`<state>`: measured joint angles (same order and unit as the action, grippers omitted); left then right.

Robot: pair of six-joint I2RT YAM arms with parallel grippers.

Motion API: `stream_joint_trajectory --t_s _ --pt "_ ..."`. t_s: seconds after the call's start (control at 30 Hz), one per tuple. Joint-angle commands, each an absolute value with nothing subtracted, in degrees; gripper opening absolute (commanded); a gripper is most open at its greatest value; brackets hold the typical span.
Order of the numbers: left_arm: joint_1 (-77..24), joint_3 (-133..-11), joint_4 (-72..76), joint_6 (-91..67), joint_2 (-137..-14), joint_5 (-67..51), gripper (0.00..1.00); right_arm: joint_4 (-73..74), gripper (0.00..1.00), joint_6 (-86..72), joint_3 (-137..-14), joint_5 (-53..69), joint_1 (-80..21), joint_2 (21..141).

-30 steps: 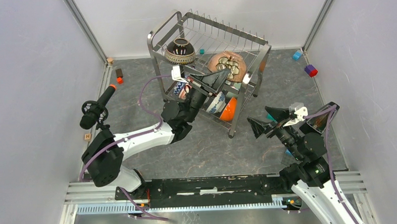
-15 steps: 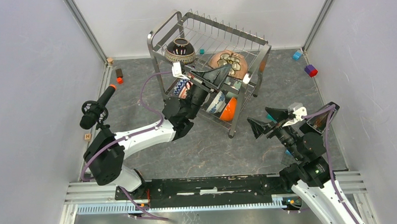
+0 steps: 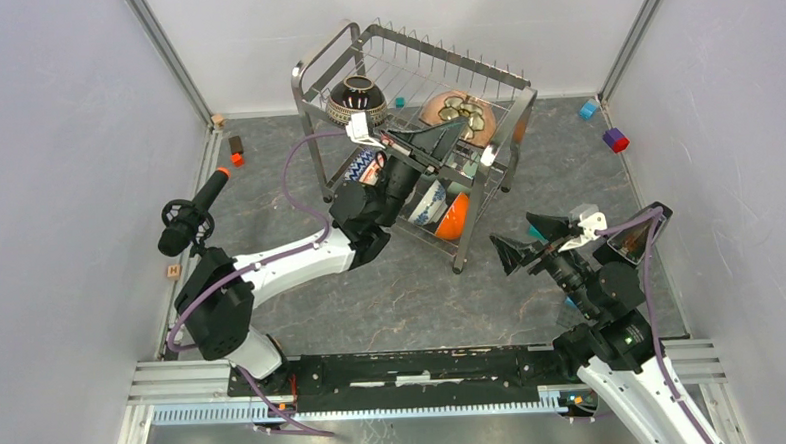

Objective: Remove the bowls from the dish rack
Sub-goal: Pick up the bowl from the dish rack.

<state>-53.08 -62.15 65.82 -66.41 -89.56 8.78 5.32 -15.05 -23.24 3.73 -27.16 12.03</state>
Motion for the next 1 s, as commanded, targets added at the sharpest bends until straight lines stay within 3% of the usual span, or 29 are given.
stream_joint_trajectory --t_s 0.0,0.97 --pt "-53.1 -67.4 73.3 -63.1 -89.1 6.3 0.02 4.8 0.98 -13.9 -25.4 2.6 -27.6 10.9" --pt "-52.4 -74.3 71.1 -59.1 -87.9 3.7 0.02 5.9 0.98 -14.4 -26.8 2.5 -27.7 10.0"
